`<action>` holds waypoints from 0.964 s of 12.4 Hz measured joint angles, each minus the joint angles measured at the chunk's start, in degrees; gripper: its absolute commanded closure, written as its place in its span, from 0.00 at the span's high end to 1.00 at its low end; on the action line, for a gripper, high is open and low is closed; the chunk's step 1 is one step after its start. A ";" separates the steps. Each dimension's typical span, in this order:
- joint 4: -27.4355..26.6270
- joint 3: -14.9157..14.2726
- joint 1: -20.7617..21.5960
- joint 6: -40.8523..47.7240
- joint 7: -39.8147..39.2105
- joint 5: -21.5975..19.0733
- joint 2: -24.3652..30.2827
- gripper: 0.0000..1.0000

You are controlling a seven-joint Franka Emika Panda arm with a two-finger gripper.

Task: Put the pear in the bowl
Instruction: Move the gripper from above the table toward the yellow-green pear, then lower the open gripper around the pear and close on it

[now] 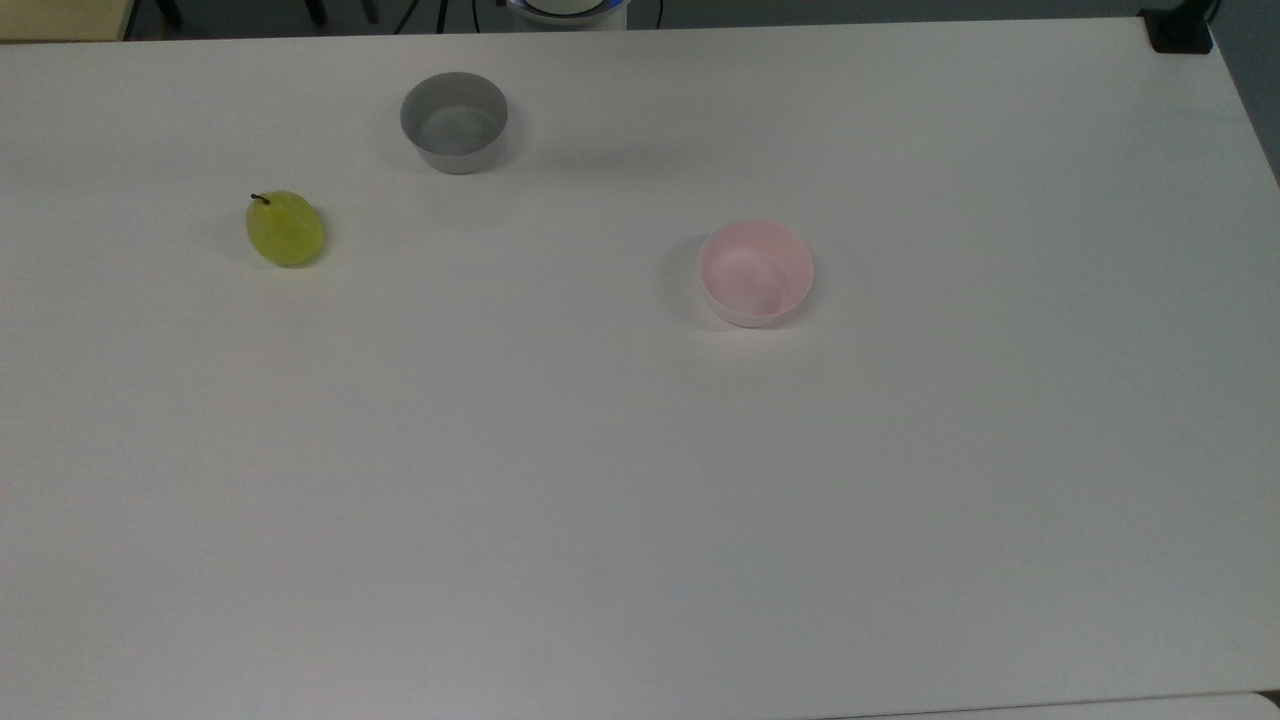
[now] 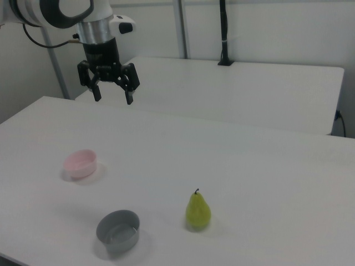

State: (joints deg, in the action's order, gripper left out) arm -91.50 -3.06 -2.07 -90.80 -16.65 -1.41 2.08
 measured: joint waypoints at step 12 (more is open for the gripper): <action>-5.65 -8.36 -7.23 -3.73 -22.49 6.33 -0.37 1.00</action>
State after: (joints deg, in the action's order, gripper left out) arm -97.14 -11.42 -9.30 -94.53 -39.14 4.92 1.72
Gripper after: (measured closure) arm 0.000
